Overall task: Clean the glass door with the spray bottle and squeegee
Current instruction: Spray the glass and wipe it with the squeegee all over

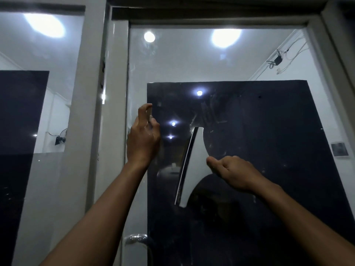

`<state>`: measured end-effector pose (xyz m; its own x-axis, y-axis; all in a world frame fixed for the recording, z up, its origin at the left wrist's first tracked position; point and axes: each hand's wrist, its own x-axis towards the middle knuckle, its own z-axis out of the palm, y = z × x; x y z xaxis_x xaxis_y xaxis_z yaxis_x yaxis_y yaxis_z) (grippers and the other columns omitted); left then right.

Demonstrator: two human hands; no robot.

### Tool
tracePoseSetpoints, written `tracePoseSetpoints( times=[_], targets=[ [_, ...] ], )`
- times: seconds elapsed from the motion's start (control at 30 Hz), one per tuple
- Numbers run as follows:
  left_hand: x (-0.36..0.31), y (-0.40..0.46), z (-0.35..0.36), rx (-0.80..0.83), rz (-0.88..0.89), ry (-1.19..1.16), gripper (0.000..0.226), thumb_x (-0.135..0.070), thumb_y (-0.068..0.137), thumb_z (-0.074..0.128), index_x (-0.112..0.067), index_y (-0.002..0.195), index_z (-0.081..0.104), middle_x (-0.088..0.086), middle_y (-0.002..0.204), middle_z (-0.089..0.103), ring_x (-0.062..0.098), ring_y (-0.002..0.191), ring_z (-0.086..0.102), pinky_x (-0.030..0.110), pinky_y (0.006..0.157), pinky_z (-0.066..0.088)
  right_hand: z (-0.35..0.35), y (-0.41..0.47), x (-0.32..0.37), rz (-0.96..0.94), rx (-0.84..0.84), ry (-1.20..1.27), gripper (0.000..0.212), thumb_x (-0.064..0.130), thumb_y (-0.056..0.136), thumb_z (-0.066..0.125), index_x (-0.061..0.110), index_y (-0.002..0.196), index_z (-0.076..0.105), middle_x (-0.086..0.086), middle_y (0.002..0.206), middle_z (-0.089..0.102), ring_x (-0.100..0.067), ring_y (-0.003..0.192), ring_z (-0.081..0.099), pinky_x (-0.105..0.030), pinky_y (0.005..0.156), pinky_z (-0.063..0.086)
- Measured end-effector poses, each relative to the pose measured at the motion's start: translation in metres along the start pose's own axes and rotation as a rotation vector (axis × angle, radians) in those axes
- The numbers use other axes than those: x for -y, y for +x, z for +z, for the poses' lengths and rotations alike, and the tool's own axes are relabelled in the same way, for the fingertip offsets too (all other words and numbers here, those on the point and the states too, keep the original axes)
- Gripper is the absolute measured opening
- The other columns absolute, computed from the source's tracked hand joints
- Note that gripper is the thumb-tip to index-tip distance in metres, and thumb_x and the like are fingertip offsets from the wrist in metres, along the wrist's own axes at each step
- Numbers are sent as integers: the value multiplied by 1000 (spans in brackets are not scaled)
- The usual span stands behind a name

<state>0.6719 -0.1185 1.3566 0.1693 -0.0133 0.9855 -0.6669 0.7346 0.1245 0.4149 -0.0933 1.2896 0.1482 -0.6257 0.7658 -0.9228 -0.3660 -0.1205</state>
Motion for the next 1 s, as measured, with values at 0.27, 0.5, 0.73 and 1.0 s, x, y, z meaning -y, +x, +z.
tracePoseSetpoints(
  times=[0.27,0.5,0.73,1.0],
  targets=[
    [6,48,1,-49,11,103,32,-22,105,43,-18,136,40,4,90,53,25,70,53,36,64,41,-2,21,7,-62,-22,48,67,74,94,22,21,55,39,7,54,46,-7,52,43,-34,65,43],
    [1,61,0,-43,70,68,36,-24,106,39,-23,142,38,11,101,60,27,73,53,40,69,46,2,45,33,-110,16,98,65,73,95,26,35,48,51,10,50,50,-5,52,46,-31,61,38],
    [4,65,1,-51,87,60,36,-22,105,41,-18,140,40,18,100,63,38,80,59,38,68,40,-13,124,96,-159,26,45,64,69,99,24,24,75,63,-8,99,66,-30,98,61,-38,81,42],
    [13,45,-1,-63,138,29,41,-22,106,40,-20,146,37,5,84,54,13,63,51,28,56,38,-21,137,65,43,172,124,58,65,100,28,21,71,51,-2,70,51,-13,56,50,-25,51,37]
  ],
)
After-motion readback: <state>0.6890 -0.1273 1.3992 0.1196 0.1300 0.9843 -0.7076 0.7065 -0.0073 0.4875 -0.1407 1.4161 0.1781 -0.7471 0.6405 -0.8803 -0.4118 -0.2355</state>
